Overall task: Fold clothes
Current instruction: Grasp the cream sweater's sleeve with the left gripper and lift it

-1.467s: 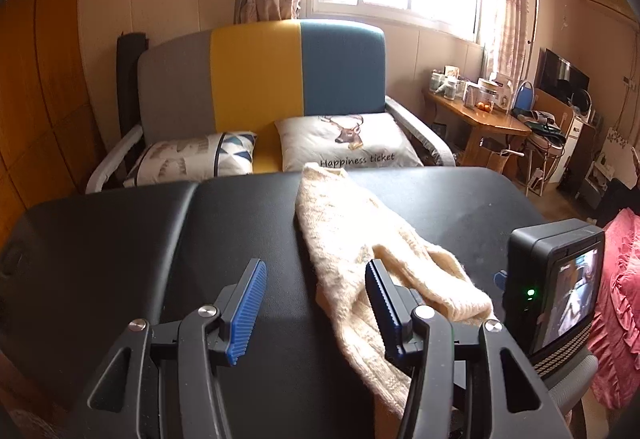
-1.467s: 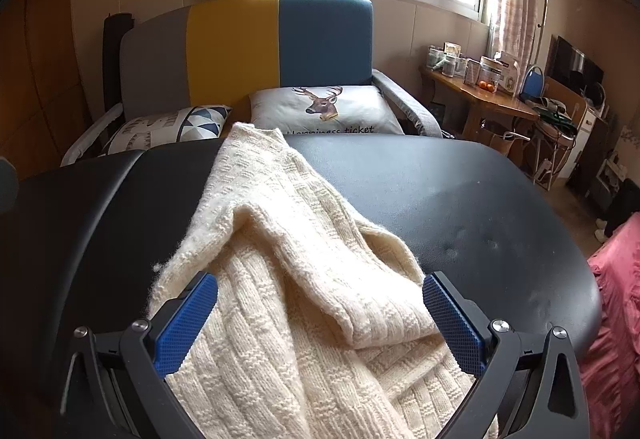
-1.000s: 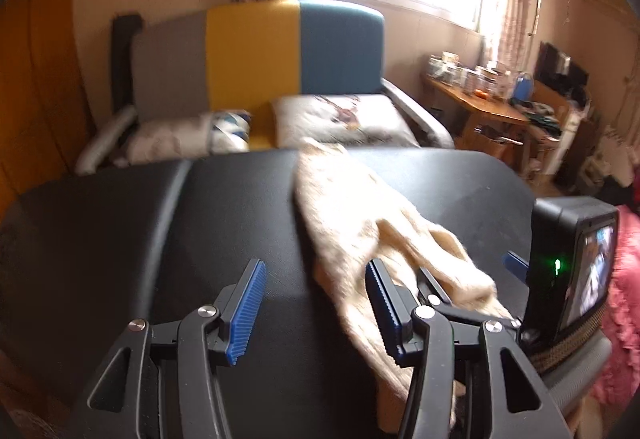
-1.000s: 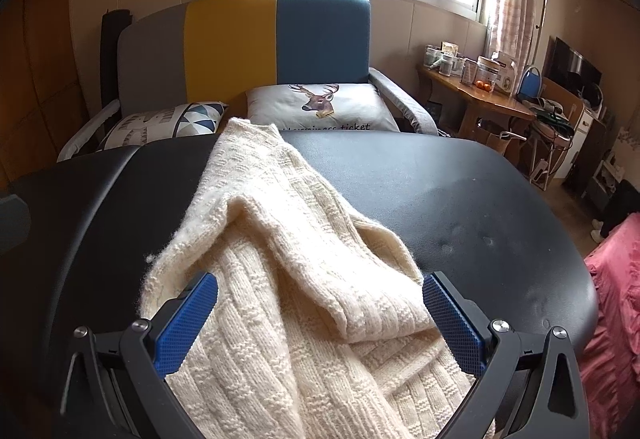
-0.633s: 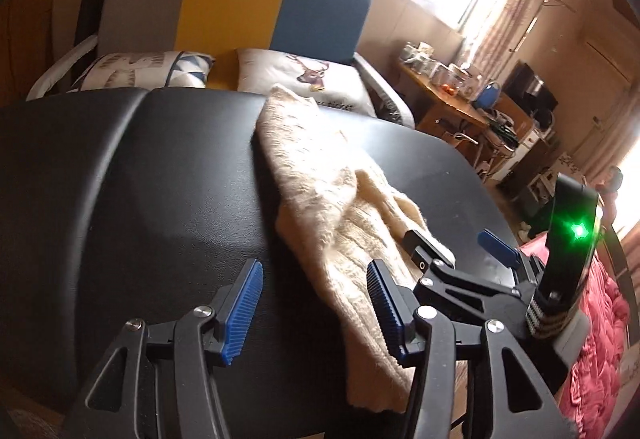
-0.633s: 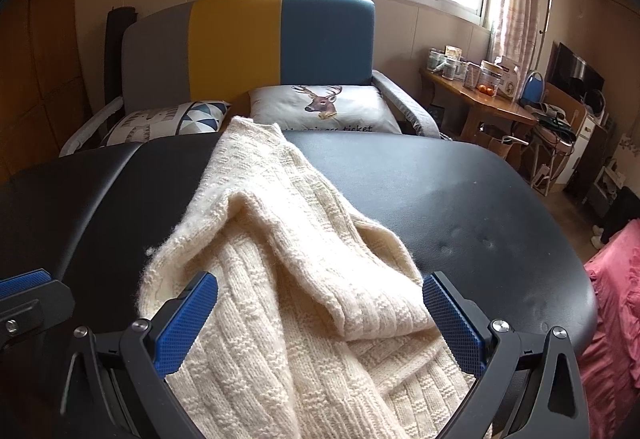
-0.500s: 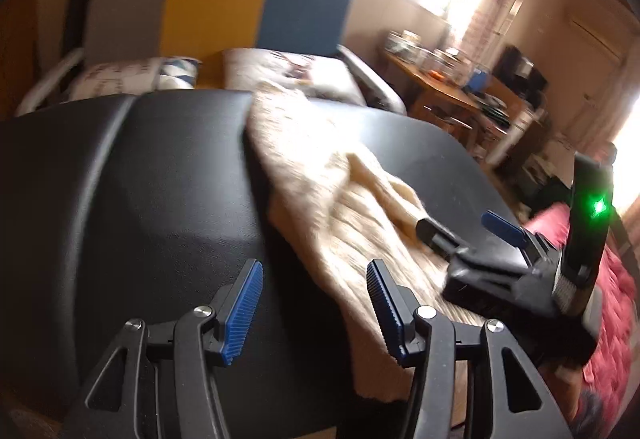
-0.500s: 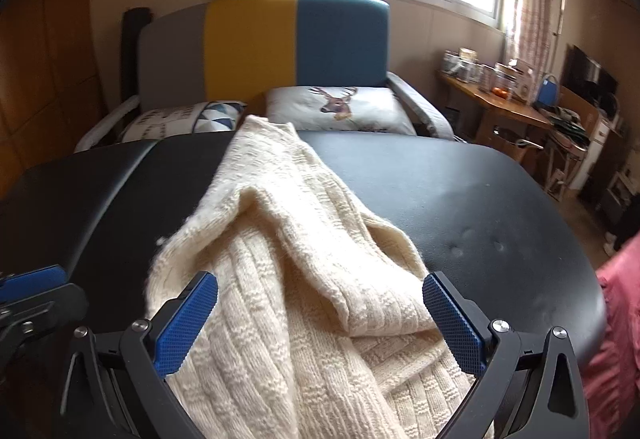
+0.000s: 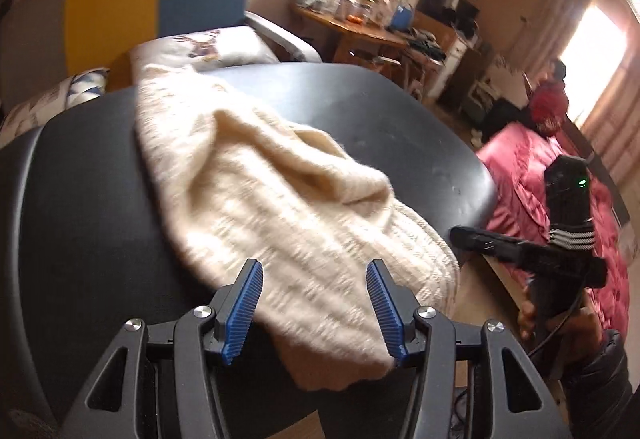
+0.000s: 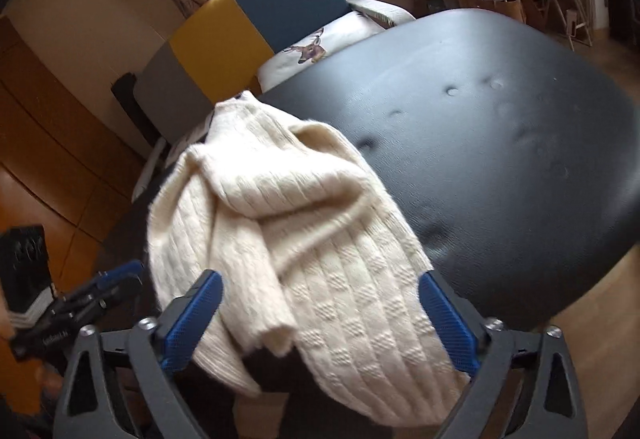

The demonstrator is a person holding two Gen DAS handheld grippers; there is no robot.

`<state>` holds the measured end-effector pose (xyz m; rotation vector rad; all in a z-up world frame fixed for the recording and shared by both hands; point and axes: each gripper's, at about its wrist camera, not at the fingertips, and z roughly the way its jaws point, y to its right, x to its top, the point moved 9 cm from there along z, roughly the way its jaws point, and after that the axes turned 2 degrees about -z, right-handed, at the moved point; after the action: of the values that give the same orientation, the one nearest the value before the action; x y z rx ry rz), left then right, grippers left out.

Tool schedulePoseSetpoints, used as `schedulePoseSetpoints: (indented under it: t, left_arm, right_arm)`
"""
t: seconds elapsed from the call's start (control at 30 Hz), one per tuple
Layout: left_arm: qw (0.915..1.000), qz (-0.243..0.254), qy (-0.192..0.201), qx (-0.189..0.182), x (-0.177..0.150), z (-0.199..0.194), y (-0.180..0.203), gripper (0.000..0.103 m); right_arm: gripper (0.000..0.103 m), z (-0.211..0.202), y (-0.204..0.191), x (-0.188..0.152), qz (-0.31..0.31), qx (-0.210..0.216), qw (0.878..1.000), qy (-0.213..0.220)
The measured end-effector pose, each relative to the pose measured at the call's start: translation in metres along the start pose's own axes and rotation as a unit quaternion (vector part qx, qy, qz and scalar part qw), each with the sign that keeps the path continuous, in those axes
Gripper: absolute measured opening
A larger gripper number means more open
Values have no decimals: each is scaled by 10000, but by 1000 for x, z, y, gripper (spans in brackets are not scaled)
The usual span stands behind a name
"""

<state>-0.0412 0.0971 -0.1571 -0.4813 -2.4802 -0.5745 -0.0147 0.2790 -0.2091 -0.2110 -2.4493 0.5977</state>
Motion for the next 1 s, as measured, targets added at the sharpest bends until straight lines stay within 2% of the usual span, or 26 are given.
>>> schedulePoseSetpoints:
  t: [0.1,0.27,0.37,0.4,0.53,0.6,0.73,0.77,0.8,0.87,1.0]
  left_arm:
    - [9997,60,-132,-171,17,10,14,54]
    - [9989,103,-402,-217,32,44,26,54]
    - [9985,34,-517,-145,35,65,24,53]
    - [9984,0,-545,-116,36,71,22,50]
    - [9978,-133,-657,3,38,94,15,50]
    - [9972,-213,-710,53,39,106,12,50]
    - [9971,-320,-685,-12,42,119,14,50]
    - [9969,-354,-703,-59,43,121,15,41]
    - [9966,-389,-720,-106,44,124,17,22]
    - [9961,-475,-716,-183,44,127,19,9]
    - [9938,-875,-474,-495,51,110,11,6]
  right_arm:
    - [81,10,13,-2,10,-182,9998,-3]
    - [81,24,17,-7,-93,-292,9995,-60]
    - [81,31,25,-13,58,-207,9997,-102]
    - [82,33,28,-15,118,-166,9997,-99]
    - [91,34,27,-14,157,14,9999,2]
    - [99,36,24,-14,85,47,9999,33]
    - [103,43,16,-17,-314,-171,9994,20]
    - [103,45,15,-18,-376,-221,9990,24]
    - [103,45,14,-18,-401,-240,9989,29]
    - [103,46,14,-19,-422,-248,9988,41]
    - [103,46,15,-20,-416,-211,9989,62]
